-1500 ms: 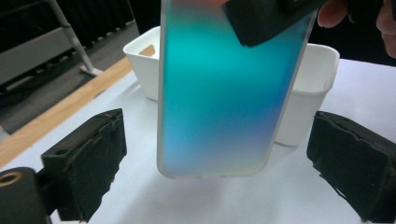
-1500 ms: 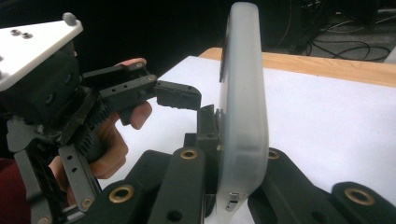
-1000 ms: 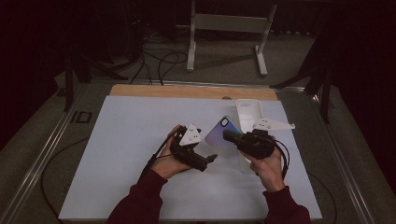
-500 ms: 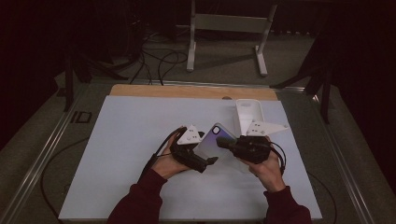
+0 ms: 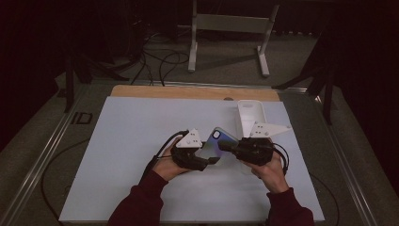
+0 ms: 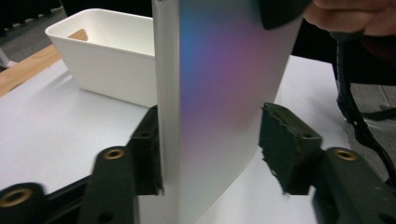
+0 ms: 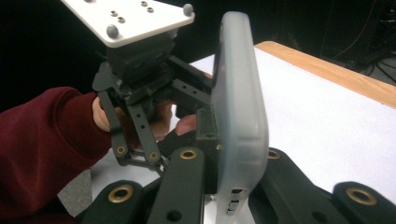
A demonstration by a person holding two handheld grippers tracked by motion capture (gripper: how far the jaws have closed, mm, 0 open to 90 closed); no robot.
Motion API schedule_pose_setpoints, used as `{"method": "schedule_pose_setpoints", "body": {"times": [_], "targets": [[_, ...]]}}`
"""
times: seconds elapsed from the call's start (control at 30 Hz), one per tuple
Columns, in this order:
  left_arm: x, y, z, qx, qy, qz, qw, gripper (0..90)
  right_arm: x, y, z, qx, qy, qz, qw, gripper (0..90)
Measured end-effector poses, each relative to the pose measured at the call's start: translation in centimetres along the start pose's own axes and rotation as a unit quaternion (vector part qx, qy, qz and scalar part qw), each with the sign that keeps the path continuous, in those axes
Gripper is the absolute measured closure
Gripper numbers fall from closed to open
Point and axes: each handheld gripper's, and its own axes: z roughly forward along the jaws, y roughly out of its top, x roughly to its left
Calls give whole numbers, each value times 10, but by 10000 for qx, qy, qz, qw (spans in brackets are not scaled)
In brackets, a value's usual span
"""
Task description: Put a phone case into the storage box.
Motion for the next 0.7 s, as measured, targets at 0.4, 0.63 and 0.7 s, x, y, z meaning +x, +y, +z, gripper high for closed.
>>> {"method": "schedule_pose_setpoints", "body": {"times": [0.4, 0.63, 0.7], "targets": [[-2, -5, 1, 103, -117, 229, 9996, 767, -3, -2, 1, 106, -154, -93, 9998, 525], [-5, -4, 4, 142, -16, 300, 9994, 807, -2, -2, 6, 223, -377, -69, 9990, 322], [-5, -4, 3, 131, 67, 285, 9995, 808, -1, -2, 6, 286, -524, -110, 9982, 282]]}}
